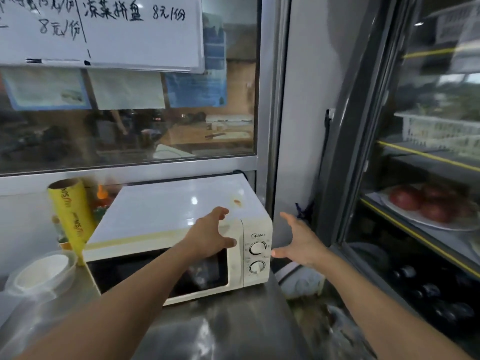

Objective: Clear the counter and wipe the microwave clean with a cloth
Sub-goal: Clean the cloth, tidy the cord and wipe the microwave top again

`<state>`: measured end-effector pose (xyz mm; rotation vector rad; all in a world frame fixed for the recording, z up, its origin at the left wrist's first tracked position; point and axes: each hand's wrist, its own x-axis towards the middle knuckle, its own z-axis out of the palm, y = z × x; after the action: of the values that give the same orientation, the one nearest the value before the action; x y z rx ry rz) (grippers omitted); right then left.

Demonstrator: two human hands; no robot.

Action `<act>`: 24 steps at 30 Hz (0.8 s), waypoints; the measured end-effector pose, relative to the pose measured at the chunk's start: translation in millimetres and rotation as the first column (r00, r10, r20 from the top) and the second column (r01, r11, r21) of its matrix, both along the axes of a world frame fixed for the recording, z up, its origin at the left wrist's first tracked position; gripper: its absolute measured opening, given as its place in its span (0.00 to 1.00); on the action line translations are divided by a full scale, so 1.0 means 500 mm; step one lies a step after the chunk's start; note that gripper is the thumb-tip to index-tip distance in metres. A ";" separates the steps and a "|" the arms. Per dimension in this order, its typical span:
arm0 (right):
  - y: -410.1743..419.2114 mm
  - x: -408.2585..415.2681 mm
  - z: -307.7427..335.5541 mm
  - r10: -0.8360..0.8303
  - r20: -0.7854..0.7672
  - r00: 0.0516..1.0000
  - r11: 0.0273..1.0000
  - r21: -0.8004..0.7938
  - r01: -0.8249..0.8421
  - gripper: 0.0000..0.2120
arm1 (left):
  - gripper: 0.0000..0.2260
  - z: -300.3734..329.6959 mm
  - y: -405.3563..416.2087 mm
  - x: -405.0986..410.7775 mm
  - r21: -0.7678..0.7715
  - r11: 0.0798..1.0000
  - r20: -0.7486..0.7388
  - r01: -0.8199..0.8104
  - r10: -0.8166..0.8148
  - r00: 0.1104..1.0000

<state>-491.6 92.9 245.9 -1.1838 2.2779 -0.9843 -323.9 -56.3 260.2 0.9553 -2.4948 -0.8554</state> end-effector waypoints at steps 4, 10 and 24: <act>-0.032 -0.035 -0.001 -0.045 0.010 0.999 0.999 -0.014 0.045 0.48 | 0.33 0.016 -0.053 -0.054 -0.009 0.999 0.010 0.036 -0.036 0.999; -0.092 -0.115 -0.015 -0.064 0.004 0.998 0.998 -0.003 0.064 0.46 | 0.33 0.024 -0.120 -0.139 -0.003 0.999 0.006 0.046 -0.046 0.999; -0.343 -0.387 -0.131 0.022 0.090 0.996 0.999 -0.043 -0.019 0.42 | 0.30 0.000 -0.302 -0.362 -0.043 0.992 0.081 -0.117 0.120 0.990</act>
<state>-685.1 -78.6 180.1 -1.1535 2.1811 -1.0608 -504.8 -207.4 259.9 1.1348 -2.4847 -0.7427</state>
